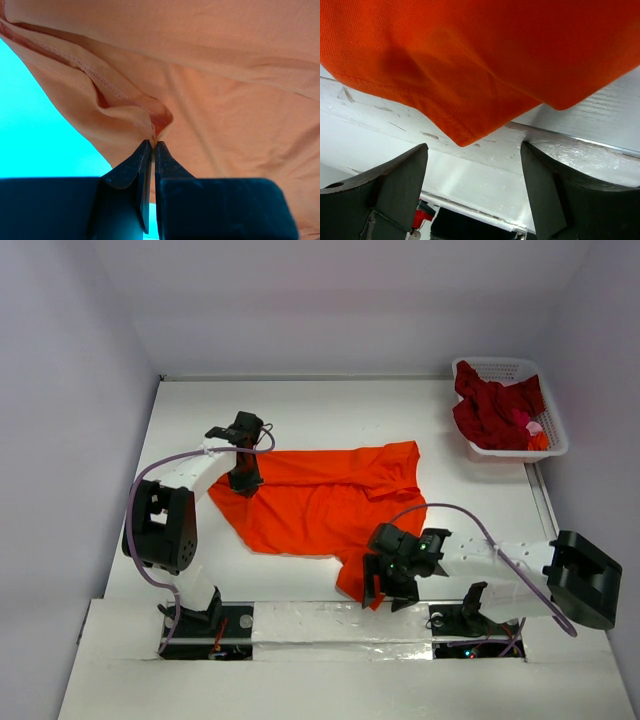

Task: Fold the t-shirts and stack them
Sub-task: Fold the tshirt

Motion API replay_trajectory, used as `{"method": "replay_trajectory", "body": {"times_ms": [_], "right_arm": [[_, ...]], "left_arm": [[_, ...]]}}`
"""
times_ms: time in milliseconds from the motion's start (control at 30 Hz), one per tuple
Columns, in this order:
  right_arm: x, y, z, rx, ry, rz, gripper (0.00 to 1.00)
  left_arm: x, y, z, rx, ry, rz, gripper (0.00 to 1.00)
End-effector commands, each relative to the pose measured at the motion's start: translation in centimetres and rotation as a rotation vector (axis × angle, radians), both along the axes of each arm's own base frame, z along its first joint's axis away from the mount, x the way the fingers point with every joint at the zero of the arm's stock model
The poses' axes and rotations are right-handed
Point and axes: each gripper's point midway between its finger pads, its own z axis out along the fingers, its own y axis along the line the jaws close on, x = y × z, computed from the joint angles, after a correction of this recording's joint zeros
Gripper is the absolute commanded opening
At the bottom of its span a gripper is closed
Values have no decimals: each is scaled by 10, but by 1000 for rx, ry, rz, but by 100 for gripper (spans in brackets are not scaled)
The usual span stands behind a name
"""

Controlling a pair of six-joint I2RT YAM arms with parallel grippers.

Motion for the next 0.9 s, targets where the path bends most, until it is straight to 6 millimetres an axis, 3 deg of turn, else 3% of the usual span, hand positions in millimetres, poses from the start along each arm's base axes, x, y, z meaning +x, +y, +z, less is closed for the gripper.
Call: {"method": "replay_trajectory", "body": {"times_ms": [0,267,867], "right_arm": [[28,21,17,71,-143,-39,80],[35,5,34,55,-196,-118,81],[18,13,8,68,-96,-67,81]], "left_arm": [[-4,3,12,-4,-21,-2,0],[-4,4,14,0,-25,-1,0],[-4,7,15,0,-29,4,0]]}}
